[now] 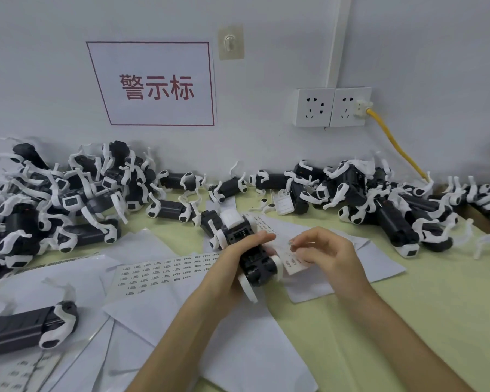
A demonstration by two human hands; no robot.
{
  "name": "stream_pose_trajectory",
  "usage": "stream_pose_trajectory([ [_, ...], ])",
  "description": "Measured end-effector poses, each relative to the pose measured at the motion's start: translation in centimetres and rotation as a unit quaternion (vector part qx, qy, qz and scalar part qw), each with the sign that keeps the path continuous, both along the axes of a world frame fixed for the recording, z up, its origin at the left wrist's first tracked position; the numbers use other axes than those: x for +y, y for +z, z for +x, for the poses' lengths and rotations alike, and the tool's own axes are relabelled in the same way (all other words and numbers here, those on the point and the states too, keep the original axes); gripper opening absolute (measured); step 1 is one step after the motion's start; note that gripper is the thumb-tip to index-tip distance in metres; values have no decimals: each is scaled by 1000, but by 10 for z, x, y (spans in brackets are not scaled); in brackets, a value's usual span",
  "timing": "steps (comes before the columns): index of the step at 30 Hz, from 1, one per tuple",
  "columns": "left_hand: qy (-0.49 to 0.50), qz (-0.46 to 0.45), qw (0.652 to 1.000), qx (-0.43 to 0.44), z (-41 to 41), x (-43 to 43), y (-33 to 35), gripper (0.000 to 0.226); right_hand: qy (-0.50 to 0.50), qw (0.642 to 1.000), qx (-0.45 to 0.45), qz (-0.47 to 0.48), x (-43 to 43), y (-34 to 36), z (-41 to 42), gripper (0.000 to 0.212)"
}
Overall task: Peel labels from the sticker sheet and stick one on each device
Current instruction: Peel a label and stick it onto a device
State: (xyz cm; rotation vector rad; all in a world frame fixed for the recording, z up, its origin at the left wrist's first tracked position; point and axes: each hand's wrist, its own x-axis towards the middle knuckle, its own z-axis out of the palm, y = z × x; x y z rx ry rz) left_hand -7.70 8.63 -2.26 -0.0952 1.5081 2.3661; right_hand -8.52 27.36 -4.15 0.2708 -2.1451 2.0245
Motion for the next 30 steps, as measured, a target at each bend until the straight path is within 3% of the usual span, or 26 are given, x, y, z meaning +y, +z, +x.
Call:
stream_pose_trajectory([
  [3,44,3,999,28,-1,-4,1,46,52,986,-86,-134,5,7,0,19],
  [6,16,42,997,68,-2,-7,3,45,116,962,-140,-201,6,9,-1,20],
  [10,-54,86,992,79,2,-5,6,44,129,954,-157,-220,5,6,-3,24],
  [15,-53,110,990,76,3,-3,4,33,123,958,-152,-209,7,7,-3,25],
  [19,-54,105,990,80,3,-4,5,32,51,984,-117,-128,2,7,0,21],
  [22,-58,87,991,77,3,-2,5,30,-83,997,8,-9,1,7,3,24],
  [24,-63,80,992,77,4,-1,5,29,-143,969,153,129,2,7,6,21],
  [26,-66,83,991,78,5,0,5,29,-164,934,242,204,1,7,9,19],
  [30,-64,91,990,82,6,0,7,28,-163,945,201,201,2,3,4,17],
])
